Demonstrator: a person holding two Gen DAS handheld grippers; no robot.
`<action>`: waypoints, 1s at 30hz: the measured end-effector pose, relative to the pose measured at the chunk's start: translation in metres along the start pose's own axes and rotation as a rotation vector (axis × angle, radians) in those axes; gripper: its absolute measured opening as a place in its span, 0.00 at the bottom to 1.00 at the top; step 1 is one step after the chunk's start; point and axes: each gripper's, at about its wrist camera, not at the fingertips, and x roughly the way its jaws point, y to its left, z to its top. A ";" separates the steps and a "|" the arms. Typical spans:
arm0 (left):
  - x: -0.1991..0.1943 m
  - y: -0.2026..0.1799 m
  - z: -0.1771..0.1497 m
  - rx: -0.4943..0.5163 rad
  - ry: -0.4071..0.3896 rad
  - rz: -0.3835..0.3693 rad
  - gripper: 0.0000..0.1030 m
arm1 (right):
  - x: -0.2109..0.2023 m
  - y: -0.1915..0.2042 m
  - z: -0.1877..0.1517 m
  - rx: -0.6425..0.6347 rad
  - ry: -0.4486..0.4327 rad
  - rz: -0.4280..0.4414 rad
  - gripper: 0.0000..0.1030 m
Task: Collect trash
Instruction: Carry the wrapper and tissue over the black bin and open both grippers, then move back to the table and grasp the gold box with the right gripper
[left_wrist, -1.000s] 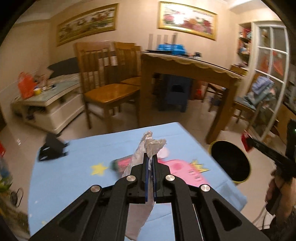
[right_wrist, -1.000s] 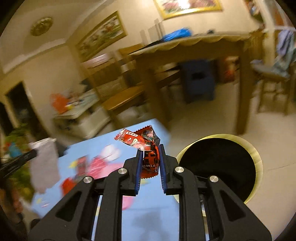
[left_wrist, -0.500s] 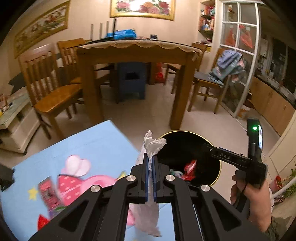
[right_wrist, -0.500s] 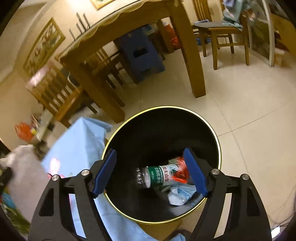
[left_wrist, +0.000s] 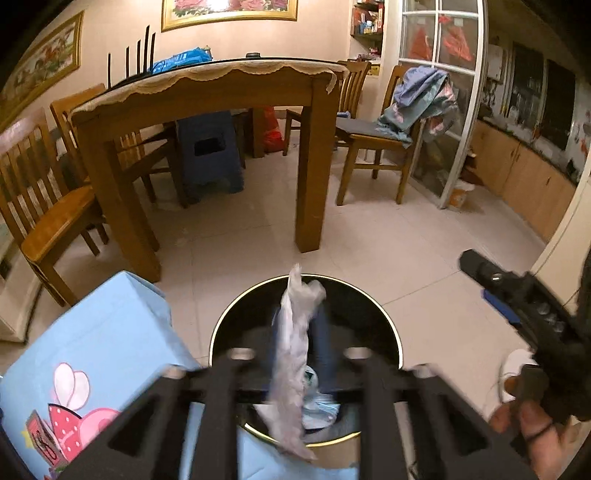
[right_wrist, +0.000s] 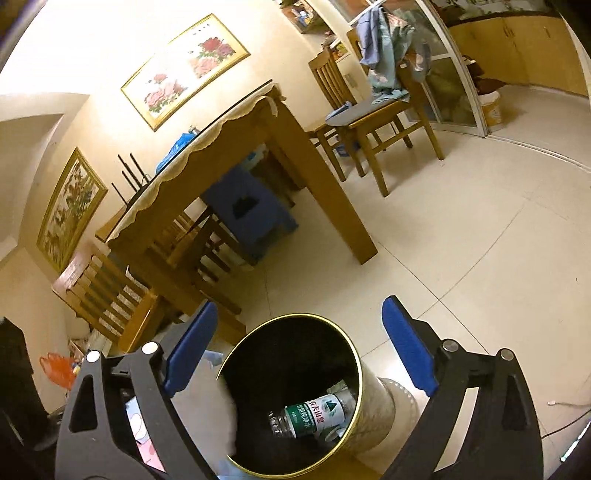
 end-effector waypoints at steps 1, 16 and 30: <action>0.000 -0.003 -0.001 0.012 -0.014 0.026 0.52 | 0.000 -0.003 0.002 0.003 0.002 -0.001 0.87; -0.057 0.041 -0.041 -0.009 -0.055 0.181 0.94 | 0.019 0.053 -0.024 -0.193 0.070 0.006 0.90; -0.208 0.225 -0.224 -0.272 -0.041 0.630 0.94 | 0.008 0.249 -0.214 -0.862 0.455 0.476 0.88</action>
